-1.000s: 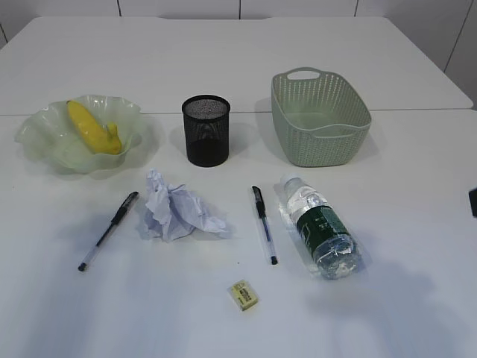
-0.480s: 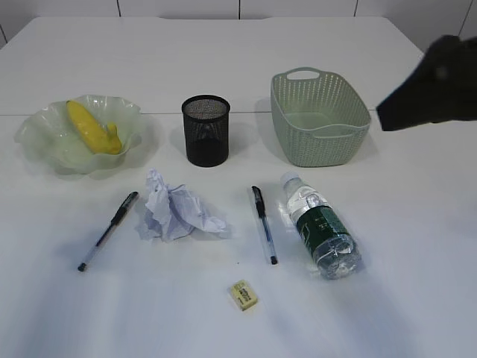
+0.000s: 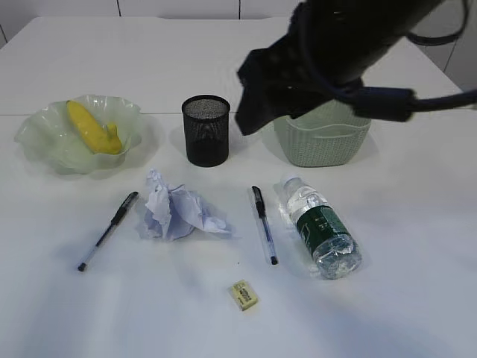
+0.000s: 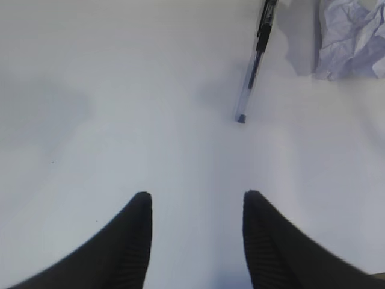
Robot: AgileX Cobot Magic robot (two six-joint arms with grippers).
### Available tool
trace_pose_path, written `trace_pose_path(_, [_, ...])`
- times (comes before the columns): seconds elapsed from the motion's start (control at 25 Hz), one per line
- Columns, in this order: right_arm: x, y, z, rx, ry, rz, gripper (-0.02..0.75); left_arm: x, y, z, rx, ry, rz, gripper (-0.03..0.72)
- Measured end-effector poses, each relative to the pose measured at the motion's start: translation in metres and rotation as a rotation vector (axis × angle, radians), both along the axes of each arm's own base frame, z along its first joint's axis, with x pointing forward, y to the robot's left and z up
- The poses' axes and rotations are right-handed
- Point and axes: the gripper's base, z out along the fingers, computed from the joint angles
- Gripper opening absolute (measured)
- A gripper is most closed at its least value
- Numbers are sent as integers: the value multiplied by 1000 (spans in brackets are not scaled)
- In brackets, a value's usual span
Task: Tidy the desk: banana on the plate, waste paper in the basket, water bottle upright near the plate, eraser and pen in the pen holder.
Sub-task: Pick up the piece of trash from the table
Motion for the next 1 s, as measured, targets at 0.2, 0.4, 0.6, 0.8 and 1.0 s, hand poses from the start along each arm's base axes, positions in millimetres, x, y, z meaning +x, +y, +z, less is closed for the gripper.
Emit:
trace_pose_path(0.2, [24,40,-16,-21,34,29,519,0,0,0,0,2,0,351])
trace_pose_path(0.4, [44,73,-38,-76,56,32,519,0,0,0,0,2,0,351])
trace_pose_path(0.6, [54,100,-56,-97,62,50,519,0,0,0,2,2,-1,351])
trace_pose_path(0.8, [58,126,-70,-110,49,88,552,0,2,0,22,1,-3,351])
trace_pose_path(1.0, [68,141,-90,-118,68,78,631,0,2,0,22,-3,-3,351])
